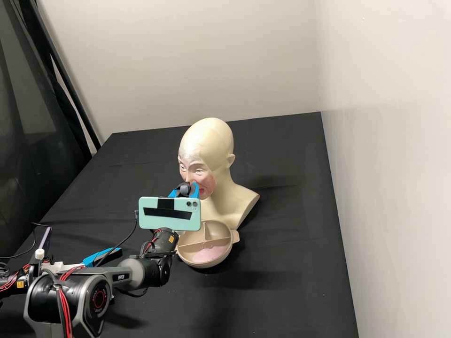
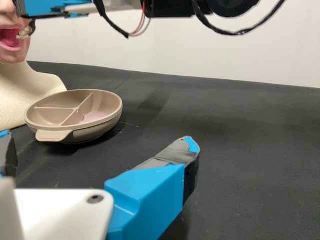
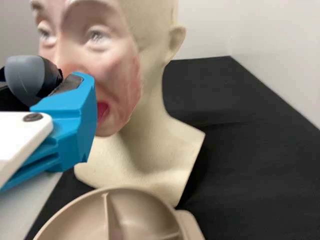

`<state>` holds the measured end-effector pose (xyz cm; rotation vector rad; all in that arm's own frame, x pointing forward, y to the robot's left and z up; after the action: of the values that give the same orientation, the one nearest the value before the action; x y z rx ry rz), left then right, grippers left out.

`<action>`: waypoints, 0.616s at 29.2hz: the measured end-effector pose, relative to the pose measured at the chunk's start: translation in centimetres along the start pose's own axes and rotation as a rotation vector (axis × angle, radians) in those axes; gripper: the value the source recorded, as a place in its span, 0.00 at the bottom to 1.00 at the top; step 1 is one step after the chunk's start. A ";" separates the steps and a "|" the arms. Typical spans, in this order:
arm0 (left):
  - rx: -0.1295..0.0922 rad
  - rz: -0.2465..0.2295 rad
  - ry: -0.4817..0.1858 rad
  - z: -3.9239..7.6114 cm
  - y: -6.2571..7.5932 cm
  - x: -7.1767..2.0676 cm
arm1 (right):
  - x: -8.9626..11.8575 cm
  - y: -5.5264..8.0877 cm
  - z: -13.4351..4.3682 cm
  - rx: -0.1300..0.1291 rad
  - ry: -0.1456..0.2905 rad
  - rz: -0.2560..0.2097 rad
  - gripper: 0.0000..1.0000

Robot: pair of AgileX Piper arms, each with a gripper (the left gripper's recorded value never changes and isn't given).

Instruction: Feed the grandma with a spoon

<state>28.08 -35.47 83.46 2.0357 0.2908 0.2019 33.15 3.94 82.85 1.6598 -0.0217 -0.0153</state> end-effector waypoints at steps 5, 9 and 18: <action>-0.007 0.004 0.011 -0.1 0.0 0.00 | -0.5 -0.7 0.9 0.046 0.012 0.013 0.00; -0.011 0.005 0.017 -0.2 0.0 0.00 | -0.8 -1.4 1.3 0.047 0.018 0.008 0.00; 0.028 0.010 0.033 -0.1 0.0 0.01 | -0.8 -1.8 1.6 0.046 0.022 0.005 0.00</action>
<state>28.08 -35.42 83.52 2.0633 0.3055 0.2388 32.29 2.55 80.94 1.7061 -0.0100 0.0073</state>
